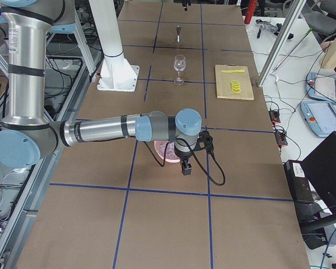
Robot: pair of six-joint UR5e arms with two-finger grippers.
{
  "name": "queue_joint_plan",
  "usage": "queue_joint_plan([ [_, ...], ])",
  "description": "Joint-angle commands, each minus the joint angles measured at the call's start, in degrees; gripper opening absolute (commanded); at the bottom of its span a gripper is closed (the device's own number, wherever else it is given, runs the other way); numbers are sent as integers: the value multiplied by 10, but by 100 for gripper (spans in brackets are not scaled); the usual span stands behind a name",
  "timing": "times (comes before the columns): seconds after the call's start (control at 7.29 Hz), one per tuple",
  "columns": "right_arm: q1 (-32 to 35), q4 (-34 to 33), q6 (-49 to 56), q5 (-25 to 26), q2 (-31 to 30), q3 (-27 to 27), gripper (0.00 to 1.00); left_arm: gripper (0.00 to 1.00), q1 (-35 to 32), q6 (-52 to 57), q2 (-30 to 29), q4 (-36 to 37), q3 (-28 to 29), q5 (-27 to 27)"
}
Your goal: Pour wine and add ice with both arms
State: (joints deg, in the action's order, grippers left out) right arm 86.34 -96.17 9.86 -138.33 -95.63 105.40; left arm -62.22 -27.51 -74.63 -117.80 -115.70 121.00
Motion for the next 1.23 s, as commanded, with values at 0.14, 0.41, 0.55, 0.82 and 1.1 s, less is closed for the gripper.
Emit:
queue_joint_plan([
  [0.14,-4,0,0,-15,2,10,100,100,156,-151,94,-22,-93,-88],
  [0.41,-5,1,1,-19,2,13,100,100,333,-373,95,-42,-96,-186],
  [0.55,-5,1,2,-17,5,14,100,100,467,-536,95,-40,-96,-284],
  [0.82,-5,1,1,-17,9,15,100,98,538,-646,95,-39,-111,-358],
  [1.1,-5,1,1,-18,8,20,100,87,641,-795,96,7,-103,-567],
])
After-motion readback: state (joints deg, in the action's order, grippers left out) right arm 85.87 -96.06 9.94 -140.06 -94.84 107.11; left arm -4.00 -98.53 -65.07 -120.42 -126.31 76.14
